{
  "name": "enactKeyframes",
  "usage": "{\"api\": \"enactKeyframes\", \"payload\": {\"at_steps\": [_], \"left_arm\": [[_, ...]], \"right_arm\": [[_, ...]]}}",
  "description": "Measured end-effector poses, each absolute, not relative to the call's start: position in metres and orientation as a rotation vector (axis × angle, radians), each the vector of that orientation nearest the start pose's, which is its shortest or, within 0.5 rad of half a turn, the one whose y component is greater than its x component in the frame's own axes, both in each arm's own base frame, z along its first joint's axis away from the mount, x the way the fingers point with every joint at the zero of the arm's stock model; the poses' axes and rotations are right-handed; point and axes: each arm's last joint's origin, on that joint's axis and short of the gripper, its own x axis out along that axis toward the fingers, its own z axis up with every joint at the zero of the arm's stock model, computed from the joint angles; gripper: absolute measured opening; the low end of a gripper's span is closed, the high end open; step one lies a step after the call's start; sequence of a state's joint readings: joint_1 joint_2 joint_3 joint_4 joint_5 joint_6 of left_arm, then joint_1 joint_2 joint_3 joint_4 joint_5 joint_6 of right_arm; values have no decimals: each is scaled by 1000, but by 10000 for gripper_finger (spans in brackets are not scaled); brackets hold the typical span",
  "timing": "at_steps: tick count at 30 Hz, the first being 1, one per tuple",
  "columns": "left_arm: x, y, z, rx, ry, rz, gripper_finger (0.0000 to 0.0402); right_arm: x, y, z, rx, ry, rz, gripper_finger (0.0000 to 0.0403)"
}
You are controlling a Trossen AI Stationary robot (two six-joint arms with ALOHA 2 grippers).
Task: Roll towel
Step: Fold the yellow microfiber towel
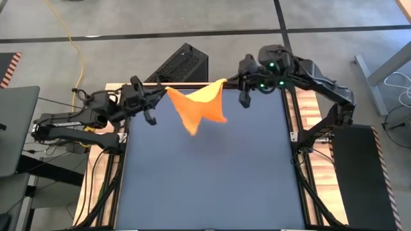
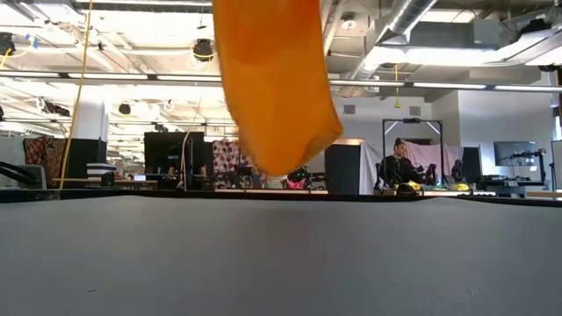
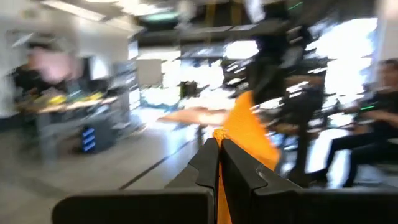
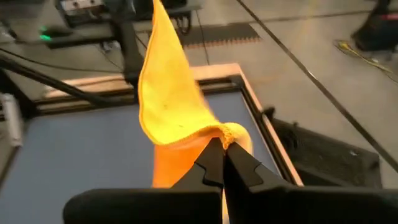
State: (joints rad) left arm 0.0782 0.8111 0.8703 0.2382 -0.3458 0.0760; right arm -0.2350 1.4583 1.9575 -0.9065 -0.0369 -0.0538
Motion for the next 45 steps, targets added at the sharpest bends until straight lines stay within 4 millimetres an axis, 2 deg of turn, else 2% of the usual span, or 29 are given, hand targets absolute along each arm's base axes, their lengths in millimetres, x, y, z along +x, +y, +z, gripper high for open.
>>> {"api": "enactKeyframes", "payload": {"at_steps": [3,9,11,13,15,17,19,21,24,27,33,37,41,45], "left_arm": [[174,17,395,23,-273,316,0],[190,2,378,-71,-135,78,0],[196,-7,376,-110,-127,3,0],[201,-18,380,-130,-199,-65,0],[202,-28,390,-112,-313,-122,0],[201,-34,400,-97,-438,-146,0],[202,-36,403,-109,-494,-124,0],[204,-34,402,-138,-475,-56,0],[210,-27,388,-183,-299,155,0],[215,-16,362,-217,-62,327,0],[220,-6,318,-231,300,483,0],[223,-3,286,-193,535,623,0],[234,0,260,-171,659,686,0],[241,8,233,-176,731,743,0]], "right_arm": [[257,-52,492,16,474,-115,17],[260,-32,462,103,771,-57,17],[260,-21,459,101,812,-20,17],[262,-9,460,96,795,56,17],[265,3,469,87,691,159,17],[267,10,479,63,584,236,17],[267,11,487,32,499,274,17],[267,5,488,10,491,248,17],[277,-15,476,39,569,167,17],[300,-39,445,90,744,100,17],[350,-84,362,168,1127,53,17],[374,-109,310,198,1289,60,17],[387,-129,279,232,1347,45,17],[391,-141,262,262,1377,28,17]]}}
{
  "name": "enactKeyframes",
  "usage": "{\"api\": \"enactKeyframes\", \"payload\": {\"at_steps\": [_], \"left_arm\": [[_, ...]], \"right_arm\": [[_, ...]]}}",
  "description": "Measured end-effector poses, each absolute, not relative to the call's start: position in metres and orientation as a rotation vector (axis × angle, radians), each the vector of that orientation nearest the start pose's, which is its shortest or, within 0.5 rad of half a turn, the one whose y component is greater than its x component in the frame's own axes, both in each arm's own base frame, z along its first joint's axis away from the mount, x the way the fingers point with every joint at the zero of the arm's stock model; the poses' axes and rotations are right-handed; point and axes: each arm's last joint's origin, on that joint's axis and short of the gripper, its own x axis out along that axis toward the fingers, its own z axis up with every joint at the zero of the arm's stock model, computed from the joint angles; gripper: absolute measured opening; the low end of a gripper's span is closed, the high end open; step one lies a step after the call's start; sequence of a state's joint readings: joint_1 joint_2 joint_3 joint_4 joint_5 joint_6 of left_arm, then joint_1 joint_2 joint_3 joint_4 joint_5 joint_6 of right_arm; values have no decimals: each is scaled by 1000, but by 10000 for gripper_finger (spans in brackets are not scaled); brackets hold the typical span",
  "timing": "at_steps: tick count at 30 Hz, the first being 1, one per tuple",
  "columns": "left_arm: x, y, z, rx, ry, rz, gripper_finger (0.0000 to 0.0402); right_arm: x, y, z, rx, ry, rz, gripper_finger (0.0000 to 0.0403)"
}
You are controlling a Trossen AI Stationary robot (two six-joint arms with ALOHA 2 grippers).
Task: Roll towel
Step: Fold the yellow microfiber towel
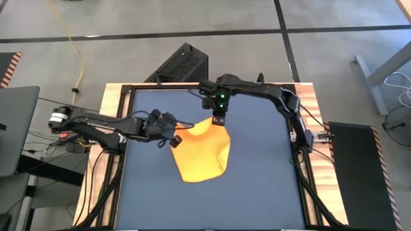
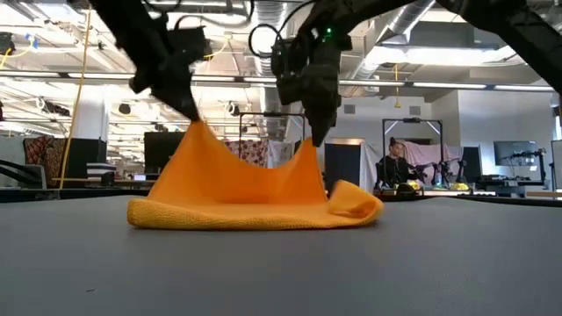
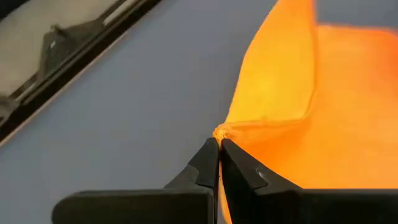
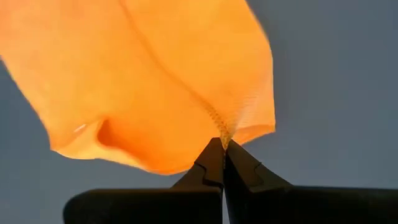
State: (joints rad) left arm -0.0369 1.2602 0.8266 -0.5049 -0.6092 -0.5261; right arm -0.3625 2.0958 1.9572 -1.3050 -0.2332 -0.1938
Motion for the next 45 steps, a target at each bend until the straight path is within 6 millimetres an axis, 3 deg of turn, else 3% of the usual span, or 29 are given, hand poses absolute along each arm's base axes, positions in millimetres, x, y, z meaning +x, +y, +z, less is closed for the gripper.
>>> {"api": "enactKeyframes", "payload": {"at_steps": [4,8,17,23,28,37,45], "left_arm": [[232,17,210,-221,805,832,0],[218,24,207,-279,764,875,0],[180,40,197,-422,647,1023,0],[161,43,175,-565,685,1039,0],[155,40,160,-648,740,1003,0],[153,37,173,-624,656,958,16],[137,35,205,-552,568,902,75]], "right_arm": [[391,-144,262,264,1365,23,17],[397,-146,264,276,1302,-7,17],[434,-157,270,413,940,-255,18],[428,-166,268,400,964,-438,18],[430,-161,268,424,970,-394,18],[452,-111,272,396,902,-274,19],[450,-118,272,404,899,-290,19]]}}
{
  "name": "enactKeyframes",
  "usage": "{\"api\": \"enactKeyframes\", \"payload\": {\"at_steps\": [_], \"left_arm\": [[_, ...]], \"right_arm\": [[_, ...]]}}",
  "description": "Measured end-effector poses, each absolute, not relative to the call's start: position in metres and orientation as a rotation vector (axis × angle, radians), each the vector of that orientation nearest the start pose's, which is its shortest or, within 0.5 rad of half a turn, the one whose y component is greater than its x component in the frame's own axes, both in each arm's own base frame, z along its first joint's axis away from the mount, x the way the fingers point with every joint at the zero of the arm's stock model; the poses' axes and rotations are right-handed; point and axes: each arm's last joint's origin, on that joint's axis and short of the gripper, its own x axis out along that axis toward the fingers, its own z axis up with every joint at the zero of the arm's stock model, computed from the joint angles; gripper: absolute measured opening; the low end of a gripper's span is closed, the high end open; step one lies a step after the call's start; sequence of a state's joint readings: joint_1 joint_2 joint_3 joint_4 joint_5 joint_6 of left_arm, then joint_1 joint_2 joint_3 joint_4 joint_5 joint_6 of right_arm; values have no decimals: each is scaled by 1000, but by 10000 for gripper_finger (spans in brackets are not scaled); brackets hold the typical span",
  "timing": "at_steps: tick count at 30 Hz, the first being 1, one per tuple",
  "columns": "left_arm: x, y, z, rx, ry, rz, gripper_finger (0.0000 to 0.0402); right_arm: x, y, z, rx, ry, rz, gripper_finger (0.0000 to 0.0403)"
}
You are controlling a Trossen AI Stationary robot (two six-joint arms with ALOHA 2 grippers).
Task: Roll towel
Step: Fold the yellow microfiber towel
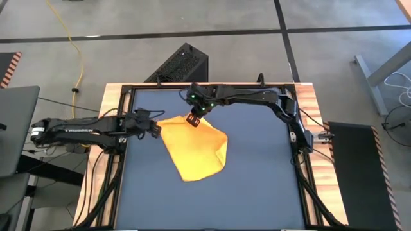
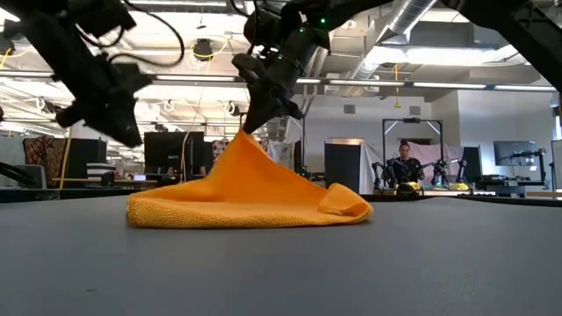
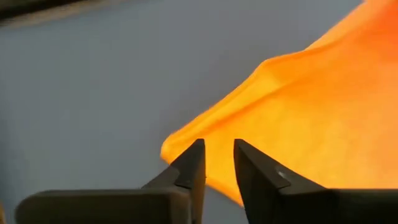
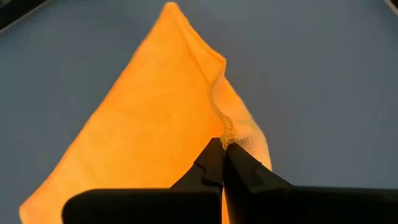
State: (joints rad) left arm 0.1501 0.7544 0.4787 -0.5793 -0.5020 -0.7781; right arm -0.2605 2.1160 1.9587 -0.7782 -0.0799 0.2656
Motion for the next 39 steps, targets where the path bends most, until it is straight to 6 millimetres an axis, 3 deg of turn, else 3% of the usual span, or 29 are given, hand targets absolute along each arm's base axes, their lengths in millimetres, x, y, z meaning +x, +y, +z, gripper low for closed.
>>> {"api": "enactKeyframes", "payload": {"at_steps": [6,10,17,20,24,32,39], "left_arm": [[147,35,219,-455,417,736,129],[169,39,208,-363,422,641,154],[199,63,179,-221,527,687,160],[202,77,169,-233,553,700,160],[204,91,159,-183,621,587,160],[204,103,160,128,664,491,159],[199,115,155,103,675,445,159]], "right_arm": [[450,-123,273,404,890,-299,19],[450,-122,273,401,883,-296,19],[451,-119,273,396,888,-286,19],[451,-116,273,391,896,-279,19],[453,-111,273,387,898,-269,19],[453,-109,272,387,902,-266,20],[453,-108,273,392,901,-266,20]]}}
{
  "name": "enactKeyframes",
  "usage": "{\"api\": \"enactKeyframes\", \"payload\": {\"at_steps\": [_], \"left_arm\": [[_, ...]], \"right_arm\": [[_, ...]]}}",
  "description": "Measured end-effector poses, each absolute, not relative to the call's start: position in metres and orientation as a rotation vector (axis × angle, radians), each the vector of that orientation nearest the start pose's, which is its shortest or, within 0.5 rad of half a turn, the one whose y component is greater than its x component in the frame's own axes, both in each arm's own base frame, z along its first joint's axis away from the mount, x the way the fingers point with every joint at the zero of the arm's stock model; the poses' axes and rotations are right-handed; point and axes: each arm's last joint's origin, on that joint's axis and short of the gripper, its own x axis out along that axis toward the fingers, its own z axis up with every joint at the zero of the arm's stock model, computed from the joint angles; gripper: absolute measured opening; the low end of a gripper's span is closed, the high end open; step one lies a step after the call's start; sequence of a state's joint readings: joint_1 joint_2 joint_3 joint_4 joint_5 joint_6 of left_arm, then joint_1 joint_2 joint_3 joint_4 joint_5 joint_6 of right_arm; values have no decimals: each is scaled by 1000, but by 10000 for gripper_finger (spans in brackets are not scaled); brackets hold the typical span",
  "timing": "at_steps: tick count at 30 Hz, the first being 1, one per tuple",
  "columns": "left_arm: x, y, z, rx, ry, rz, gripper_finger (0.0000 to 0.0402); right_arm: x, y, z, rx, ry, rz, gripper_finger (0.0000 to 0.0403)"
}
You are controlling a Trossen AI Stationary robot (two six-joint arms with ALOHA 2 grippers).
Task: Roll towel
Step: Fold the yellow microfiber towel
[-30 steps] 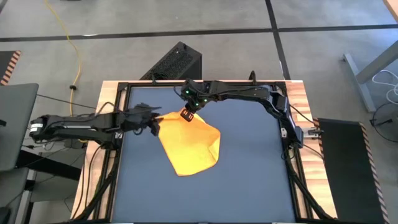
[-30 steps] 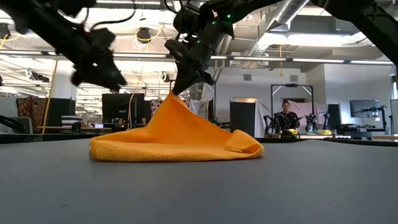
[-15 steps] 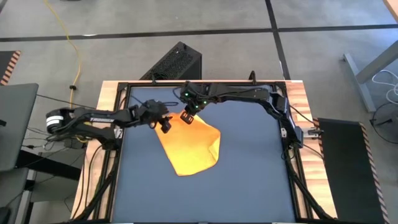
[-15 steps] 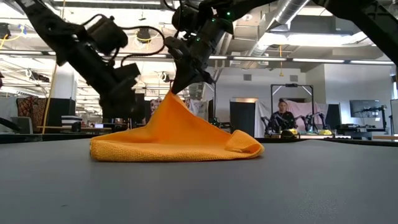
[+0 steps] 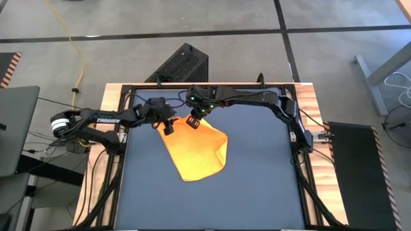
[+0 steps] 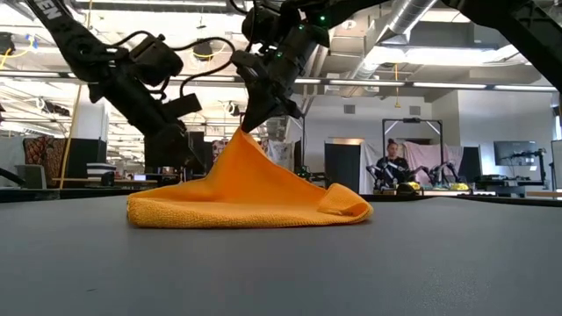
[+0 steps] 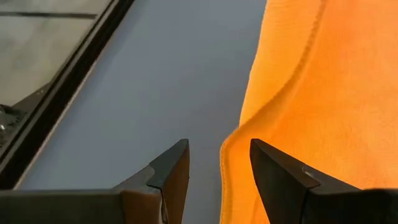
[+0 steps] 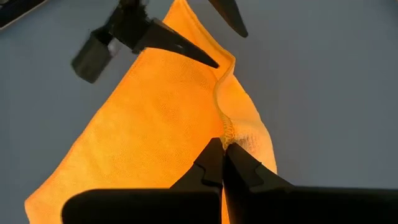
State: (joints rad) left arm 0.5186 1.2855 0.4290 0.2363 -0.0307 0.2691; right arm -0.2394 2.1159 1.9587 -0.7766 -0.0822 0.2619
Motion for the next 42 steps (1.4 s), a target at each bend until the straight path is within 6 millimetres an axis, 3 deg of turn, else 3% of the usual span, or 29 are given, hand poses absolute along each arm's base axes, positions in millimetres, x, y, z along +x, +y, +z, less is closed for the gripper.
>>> {"api": "enactKeyframes", "payload": {"at_steps": [6,12,16,23,31,36,42], "left_arm": [[211,124,144,92,730,389,159],[226,133,153,123,757,367,153],[231,135,160,149,779,337,116],[232,142,170,119,805,339,11],[230,149,177,115,873,337,1],[226,153,176,113,892,352,0],[225,155,177,154,900,335,0]], "right_arm": [[453,-108,272,394,902,-264,20],[452,-108,272,398,911,-258,20],[452,-107,272,398,910,-256,20],[452,-108,272,402,910,-247,20],[453,-107,272,404,905,-246,20],[460,-90,275,412,872,-221,21],[477,-55,285,395,725,-67,45]]}}
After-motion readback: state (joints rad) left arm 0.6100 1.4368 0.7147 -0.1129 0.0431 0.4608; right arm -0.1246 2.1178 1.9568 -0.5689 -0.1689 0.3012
